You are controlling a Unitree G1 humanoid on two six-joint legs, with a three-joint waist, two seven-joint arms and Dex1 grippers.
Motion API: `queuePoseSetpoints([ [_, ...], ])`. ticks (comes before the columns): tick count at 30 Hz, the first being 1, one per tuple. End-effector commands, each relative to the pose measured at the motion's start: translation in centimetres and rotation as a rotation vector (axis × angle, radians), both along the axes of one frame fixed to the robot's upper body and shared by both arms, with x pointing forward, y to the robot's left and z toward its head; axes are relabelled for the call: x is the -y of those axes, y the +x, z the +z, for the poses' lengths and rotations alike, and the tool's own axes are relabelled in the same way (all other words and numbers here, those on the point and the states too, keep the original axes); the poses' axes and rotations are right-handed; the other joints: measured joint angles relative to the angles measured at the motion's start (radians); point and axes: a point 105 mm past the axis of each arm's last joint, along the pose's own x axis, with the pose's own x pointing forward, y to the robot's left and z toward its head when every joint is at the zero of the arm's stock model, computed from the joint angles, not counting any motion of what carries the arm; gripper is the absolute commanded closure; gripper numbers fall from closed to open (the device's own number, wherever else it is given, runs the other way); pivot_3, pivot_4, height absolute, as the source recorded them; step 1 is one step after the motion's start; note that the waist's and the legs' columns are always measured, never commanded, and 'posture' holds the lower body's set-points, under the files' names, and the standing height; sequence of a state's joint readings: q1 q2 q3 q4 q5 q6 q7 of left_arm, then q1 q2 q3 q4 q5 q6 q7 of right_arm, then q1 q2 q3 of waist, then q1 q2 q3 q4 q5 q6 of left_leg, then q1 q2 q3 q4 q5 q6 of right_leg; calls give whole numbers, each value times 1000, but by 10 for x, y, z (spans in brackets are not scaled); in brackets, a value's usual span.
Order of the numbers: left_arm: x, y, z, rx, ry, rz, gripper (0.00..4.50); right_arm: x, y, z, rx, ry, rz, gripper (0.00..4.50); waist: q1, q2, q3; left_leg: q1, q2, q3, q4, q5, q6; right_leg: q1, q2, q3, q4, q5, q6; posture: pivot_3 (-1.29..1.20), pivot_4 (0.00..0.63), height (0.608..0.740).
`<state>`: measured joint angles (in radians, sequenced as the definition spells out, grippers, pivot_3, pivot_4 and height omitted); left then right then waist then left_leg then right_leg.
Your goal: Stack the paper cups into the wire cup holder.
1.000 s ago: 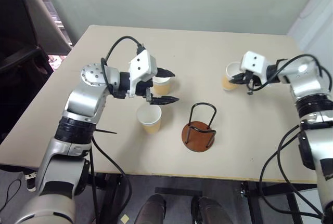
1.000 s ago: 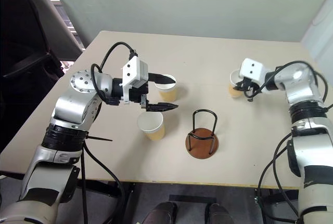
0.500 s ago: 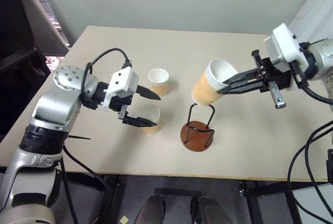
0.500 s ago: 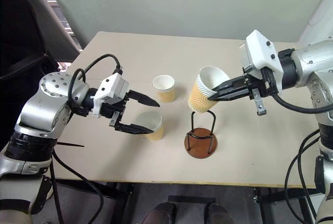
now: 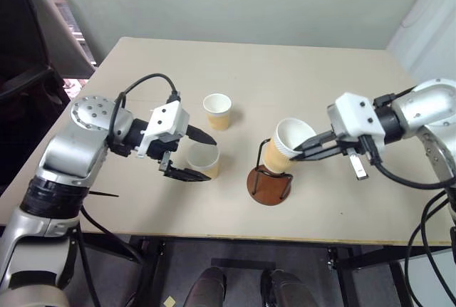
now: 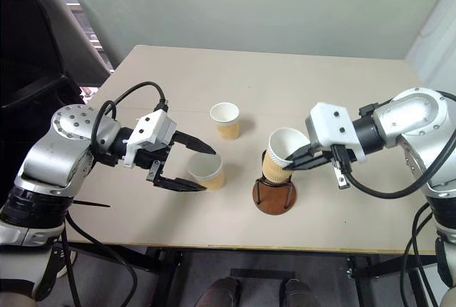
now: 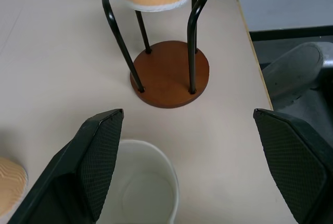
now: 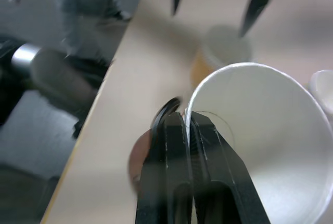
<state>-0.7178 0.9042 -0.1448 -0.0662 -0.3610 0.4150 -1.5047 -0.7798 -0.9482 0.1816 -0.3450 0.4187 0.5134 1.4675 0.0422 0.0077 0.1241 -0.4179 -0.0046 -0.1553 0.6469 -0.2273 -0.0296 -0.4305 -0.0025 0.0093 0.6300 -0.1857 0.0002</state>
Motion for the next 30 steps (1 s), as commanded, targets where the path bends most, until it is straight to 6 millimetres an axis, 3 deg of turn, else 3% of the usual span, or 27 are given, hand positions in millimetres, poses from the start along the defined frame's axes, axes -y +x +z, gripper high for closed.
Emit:
queuePoseSetpoints([
  [1,-2,-1,9,42,5,-1,189,-1,0,6,56,-10,3,3109,0,0,0,0,0,0,0,0,0,0,0,0,0,0,0,0,150,740],
  [10,-5,7,9,99,65,4,189,15,-7,20,6,47,-42,33,4,0,0,0,0,0,0,0,0,0,0,0,0,0,0,0,150,740],
  [15,-13,21,-1,188,213,12,189,28,-27,77,-106,460,-33,33,4,0,0,-1,0,1,0,0,0,0,0,1,-2,0,0,0,150,740],
  [19,-14,24,-15,171,271,-19,189,27,-44,95,-139,585,-3,33,4,0,0,-1,0,0,-1,0,0,0,0,1,-2,0,1,0,150,740],
  [23,-13,29,-28,161,327,-57,189,21,-46,86,-158,557,-37,33,3,0,0,-1,0,0,-1,0,0,0,0,1,-2,0,1,0,150,740],
  [29,-1,32,-39,152,339,-114,189,22,-25,59,-116,456,-209,33,5,0,0,-2,-1,0,0,0,0,0,0,1,-2,1,2,0,150,740],
  [30,0,32,-40,152,342,-119,561,23,-25,56,-113,444,-219,0,5,0,0,-2,-1,0,0,0,0,0,0,1,-2,1,2,0,150,740],
])
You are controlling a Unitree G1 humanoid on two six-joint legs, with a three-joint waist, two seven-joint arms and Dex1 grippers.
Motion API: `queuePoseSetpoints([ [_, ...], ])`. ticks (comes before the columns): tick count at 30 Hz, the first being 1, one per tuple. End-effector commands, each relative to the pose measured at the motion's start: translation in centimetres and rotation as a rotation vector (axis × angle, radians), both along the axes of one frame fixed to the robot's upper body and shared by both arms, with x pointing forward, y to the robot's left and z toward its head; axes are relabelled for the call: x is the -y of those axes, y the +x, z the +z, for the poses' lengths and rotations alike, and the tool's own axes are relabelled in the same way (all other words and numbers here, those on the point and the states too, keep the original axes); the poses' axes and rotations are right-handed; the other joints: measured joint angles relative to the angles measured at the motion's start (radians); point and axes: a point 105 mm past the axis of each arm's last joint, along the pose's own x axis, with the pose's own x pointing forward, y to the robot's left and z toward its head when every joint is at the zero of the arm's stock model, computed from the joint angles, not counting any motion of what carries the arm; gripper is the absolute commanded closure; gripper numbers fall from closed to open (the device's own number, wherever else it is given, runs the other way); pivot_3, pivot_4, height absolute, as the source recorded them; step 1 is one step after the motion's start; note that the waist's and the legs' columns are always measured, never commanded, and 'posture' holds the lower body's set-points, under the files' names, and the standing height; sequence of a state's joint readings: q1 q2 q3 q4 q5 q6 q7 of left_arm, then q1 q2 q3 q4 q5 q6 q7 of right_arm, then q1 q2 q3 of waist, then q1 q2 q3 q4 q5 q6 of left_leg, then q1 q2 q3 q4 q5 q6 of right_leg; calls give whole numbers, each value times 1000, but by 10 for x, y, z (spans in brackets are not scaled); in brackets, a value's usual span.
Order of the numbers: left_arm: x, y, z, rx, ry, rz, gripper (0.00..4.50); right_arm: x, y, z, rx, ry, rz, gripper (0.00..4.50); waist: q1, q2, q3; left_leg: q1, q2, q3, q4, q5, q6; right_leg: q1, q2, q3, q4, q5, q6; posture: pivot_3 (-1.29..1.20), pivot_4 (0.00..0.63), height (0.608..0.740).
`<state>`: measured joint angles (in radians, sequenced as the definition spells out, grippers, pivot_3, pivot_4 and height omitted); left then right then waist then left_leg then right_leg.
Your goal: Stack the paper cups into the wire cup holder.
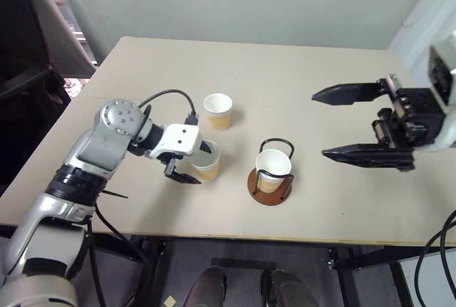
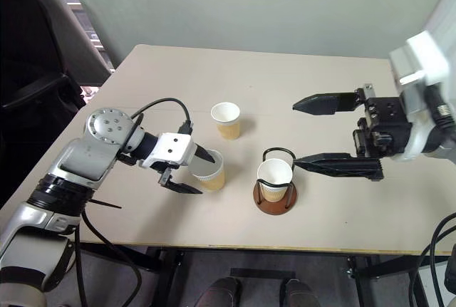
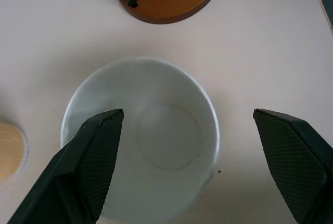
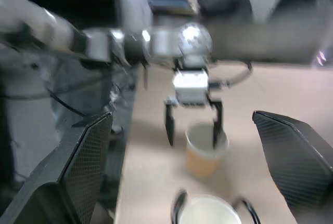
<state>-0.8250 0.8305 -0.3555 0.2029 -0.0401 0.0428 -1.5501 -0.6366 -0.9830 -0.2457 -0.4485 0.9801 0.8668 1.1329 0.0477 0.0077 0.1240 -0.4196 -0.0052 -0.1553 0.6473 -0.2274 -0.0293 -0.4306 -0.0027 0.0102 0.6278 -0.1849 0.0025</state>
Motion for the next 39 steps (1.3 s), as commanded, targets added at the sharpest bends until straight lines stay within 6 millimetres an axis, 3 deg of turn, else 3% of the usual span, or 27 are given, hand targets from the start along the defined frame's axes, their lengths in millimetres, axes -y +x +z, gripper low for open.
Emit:
queuePoseSetpoints([
  [1,3,1,4,21,22,-35,703,4,2,-3,54,-54,-49,0,0,0,0,0,0,0,0,0,0,0,0,0,0,0,0,0,150,740],
  [9,4,-2,2,10,23,-55,3583,9,4,-5,66,-71,-74,0,-1,0,0,0,0,1,0,0,1,0,0,0,0,0,1,0,150,740],
  [12,5,-5,8,3,6,-67,4464,10,5,-5,69,-72,-75,0,-1,0,0,0,0,1,0,0,1,0,0,0,0,0,2,0,150,740],
  [18,16,-19,58,-6,-153,-148,4464,10,-3,-2,67,-68,-43,0,1,0,0,-1,0,1,0,0,0,0,1,0,-1,0,2,0,150,740],
  [20,22,-18,91,40,-228,-191,4464,11,-5,-2,68,-68,-44,0,8,0,0,-1,0,1,0,0,0,0,0,0,-1,0,3,0,150,740],
  [23,47,-23,163,145,-401,-314,4464,13,-7,-2,74,-76,-65,0,14,-1,0,-3,-1,0,1,0,1,0,0,0,-1,1,4,0,150,740],
  [26,68,-32,197,180,-469,-430,4464,15,-7,-2,85,-80,-84,0,13,0,0,-5,-2,1,2,-1,3,0,-2,0,-4,1,5,0,150,740],
  [29,87,-40,190,152,-408,-533,4464,16,-8,0,100,-84,-103,0,9,1,-1,-5,-3,8,2,-4,7,1,-3,8,-3,-1,11,0,150,740],
  [32,101,-42,166,136,-291,-612,4464,18,-12,1,110,-90,-132,0,6,1,0,-1,-4,16,2,-5,7,3,-2,17,-1,-5,17,0,150,740],
  [39,120,-29,137,180,-147,-699,4464,19,-19,-2,117,-99,-192,0,8,2,0,-7,-4,23,21,-14,11,1,-3,22,-4,-8,27,0,150,740],
])
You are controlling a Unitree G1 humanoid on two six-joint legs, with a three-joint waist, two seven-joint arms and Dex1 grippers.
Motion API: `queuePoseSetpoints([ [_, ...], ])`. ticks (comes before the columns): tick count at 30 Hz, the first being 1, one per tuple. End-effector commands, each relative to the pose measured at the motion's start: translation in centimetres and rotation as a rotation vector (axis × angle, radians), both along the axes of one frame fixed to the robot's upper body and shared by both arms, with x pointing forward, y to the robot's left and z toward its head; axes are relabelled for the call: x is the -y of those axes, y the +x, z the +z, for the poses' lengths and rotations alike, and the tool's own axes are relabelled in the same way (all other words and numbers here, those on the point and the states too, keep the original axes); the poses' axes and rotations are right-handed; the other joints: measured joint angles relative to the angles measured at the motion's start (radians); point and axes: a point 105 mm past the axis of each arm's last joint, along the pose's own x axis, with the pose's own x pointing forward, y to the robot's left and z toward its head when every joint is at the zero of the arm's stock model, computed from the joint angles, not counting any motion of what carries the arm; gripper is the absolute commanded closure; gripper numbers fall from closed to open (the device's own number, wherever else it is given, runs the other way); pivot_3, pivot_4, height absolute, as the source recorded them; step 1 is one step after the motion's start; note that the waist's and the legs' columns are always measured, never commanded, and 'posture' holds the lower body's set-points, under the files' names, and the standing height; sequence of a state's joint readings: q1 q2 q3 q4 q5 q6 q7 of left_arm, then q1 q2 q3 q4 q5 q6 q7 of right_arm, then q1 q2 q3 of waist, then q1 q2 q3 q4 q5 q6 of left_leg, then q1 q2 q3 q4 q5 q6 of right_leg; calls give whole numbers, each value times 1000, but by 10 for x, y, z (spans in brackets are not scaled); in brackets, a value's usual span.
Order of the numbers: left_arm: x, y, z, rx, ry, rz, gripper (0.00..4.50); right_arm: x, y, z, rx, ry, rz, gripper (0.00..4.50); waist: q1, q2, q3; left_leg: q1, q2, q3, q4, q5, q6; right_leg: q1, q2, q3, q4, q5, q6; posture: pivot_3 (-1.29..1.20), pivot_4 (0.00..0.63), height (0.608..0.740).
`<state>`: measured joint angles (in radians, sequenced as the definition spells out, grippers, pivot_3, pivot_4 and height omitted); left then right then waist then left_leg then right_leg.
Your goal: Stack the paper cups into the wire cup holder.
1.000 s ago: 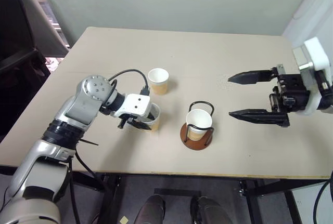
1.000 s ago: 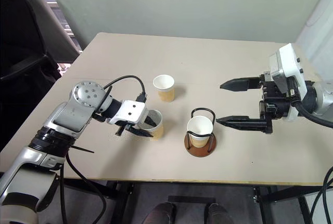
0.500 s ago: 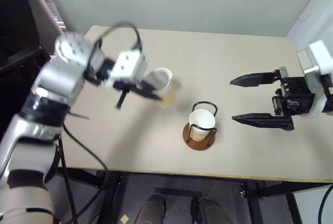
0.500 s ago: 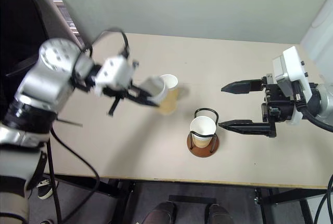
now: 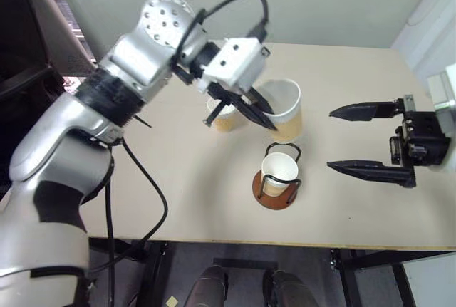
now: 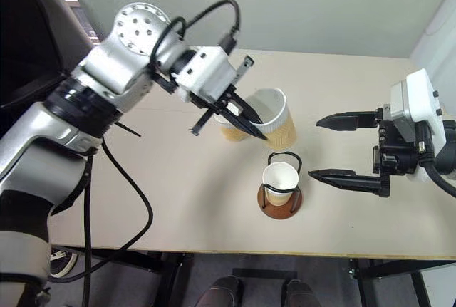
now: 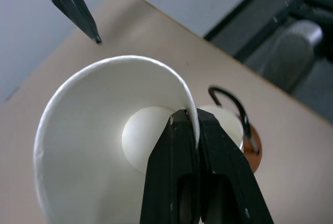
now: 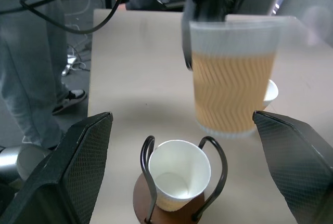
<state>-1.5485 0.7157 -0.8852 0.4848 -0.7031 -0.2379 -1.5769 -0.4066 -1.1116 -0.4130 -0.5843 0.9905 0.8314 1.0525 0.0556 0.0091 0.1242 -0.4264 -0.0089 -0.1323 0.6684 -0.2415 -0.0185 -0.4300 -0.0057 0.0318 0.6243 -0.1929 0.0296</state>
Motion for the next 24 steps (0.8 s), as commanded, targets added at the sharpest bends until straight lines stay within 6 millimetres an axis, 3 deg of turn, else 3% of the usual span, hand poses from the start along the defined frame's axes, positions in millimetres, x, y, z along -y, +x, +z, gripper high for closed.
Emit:
queuePoseSetpoints([
  [1,5,-6,3,58,32,-85,4464,-1,-7,9,57,-1,-26,0,0,0,0,0,-1,2,1,-2,1,0,0,0,0,0,1,0,150,740],
  [9,15,-21,-18,-4,75,-188,4464,1,-11,5,58,-5,-74,0,5,0,0,-5,-1,3,5,-9,4,-1,-1,1,-1,-2,6,0,150,740],
  [19,27,-15,-47,15,145,-203,4464,3,-13,5,62,-7,-106,0,7,1,0,-5,-1,4,15,-12,8,0,-1,3,0,-3,8,0,150,740],
  [22,29,-14,-52,26,158,-207,3795,5,-14,4,56,-9,-119,0,7,1,0,-3,-1,5,14,-13,9,1,-1,3,2,-3,8,0,150,740],
  [24,27,-10,-59,51,191,-202,3113,5,-14,4,58,-10,-122,0,7,1,0,-2,-1,5,14,-13,9,2,-1,3,2,-3,8,0,150,740],
])
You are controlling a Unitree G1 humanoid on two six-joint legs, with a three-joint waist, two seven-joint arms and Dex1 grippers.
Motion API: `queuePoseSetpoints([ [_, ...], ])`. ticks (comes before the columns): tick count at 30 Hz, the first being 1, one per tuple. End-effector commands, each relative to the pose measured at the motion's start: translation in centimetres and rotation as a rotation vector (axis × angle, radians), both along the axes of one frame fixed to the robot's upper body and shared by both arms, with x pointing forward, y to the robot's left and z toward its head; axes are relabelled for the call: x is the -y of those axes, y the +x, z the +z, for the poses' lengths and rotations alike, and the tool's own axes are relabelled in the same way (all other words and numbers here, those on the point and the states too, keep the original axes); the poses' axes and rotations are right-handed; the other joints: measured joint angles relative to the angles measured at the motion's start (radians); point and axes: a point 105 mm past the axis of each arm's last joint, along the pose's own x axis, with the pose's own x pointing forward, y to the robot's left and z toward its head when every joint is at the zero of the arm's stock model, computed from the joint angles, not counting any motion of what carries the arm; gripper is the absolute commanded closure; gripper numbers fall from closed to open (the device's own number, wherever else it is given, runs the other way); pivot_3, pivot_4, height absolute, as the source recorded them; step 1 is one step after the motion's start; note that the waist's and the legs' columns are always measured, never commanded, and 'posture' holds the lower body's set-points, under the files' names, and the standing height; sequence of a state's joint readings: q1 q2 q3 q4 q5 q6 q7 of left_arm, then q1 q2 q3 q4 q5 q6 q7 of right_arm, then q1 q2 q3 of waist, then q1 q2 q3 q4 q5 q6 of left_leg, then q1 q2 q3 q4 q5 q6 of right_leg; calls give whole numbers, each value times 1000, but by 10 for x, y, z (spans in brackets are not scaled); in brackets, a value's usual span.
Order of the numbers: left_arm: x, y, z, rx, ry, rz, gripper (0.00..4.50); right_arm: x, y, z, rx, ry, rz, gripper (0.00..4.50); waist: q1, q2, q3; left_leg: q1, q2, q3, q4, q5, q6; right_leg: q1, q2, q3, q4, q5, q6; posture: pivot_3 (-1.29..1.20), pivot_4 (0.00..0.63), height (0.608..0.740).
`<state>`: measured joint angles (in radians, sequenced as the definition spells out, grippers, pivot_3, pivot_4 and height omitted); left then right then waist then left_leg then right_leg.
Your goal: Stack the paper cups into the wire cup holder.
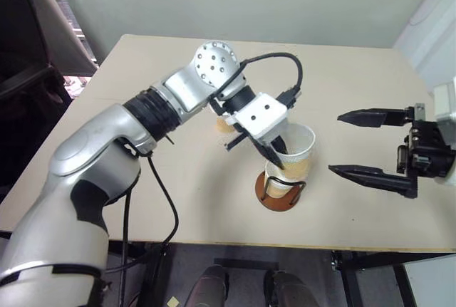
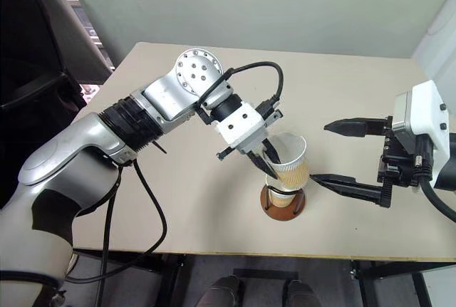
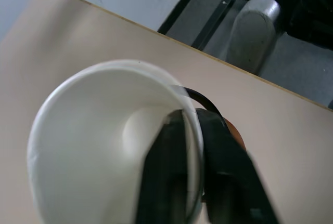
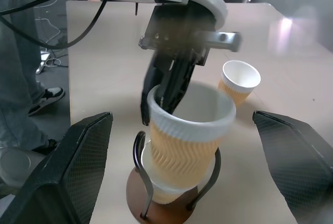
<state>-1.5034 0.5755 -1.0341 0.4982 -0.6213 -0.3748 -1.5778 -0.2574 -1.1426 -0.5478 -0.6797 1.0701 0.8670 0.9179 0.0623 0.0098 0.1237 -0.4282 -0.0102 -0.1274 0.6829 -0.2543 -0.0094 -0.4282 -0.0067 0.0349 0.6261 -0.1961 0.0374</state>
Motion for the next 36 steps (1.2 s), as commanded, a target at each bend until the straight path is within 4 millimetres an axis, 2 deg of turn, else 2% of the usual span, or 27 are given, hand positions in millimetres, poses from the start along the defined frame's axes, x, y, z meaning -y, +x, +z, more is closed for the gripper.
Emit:
queuePoseSetpoints([
  [1,-3,1,-4,55,43,-37,2823,0,-6,10,56,-11,-4,0,0,0,0,0,0,0,0,0,0,0,0,0,0,0,0,0,150,740],
  [9,0,-1,2,36,-3,-36,23,-1,-1,9,56,-10,-12,0,0,0,0,0,0,1,0,0,0,0,0,1,-1,-1,1,0,150,740],
  [11,1,2,8,24,-39,-17,23,-1,1,8,55,-9,-10,0,0,0,0,-1,0,1,0,0,0,0,0,1,-1,-1,1,0,150,740],
  [14,-2,9,30,-17,-141,51,23,-2,3,8,55,-9,3,0,0,0,0,0,0,1,1,0,0,0,0,1,-1,-1,2,0,150,740],
  [17,-18,25,53,-42,-229,175,23,-4,2,9,53,-4,27,0,-1,1,-1,0,0,2,0,0,0,0,0,1,0,-1,2,0,150,740],
  [19,-73,74,65,27,-293,539,23,-10,-1,7,44,7,75,0,-4,1,-1,1,0,2,0,0,0,0,0,2,0,-1,2,0,150,740],
  [21,-117,106,56,129,-270,811,23,-12,0,5,43,11,95,0,-21,2,-1,2,0,3,-1,0,0,-1,1,4,1,-1,2,0,150,740],
  [23,-140,121,42,199,-225,944,23,-12,4,5,46,12,95,0,-32,3,-1,5,2,6,-3,0,0,-1,2,7,1,-2,3,0,150,740],
  [25,-155,134,33,247,-225,1062,23,-13,6,5,45,13,102,0,-25,3,-1,5,1,6,-3,0,0,-1,2,8,1,-2,3,0,150,740],
  [27,-160,141,25,272,-211,1106,23,-14,7,5,44,10,109,0,-6,2,-1,3,-3,3,-1,0,1,-1,1,10,0,-3,5,0,150,740],
  [29,-152,141,20,211,-238,1107,23,-13,8,6,45,8,110,0,1,2,-1,1,-5,2,1,-1,3,-1,0,13,0,-3,7,0,150,740],
  [36,-132,145,-3,175,-201,1091,23,-10,6,7,50,-3,96,0,-2,1,-1,-2,-13,12,-1,-4,10,-5,-6,21,0,-5,14,0,150,740],
])
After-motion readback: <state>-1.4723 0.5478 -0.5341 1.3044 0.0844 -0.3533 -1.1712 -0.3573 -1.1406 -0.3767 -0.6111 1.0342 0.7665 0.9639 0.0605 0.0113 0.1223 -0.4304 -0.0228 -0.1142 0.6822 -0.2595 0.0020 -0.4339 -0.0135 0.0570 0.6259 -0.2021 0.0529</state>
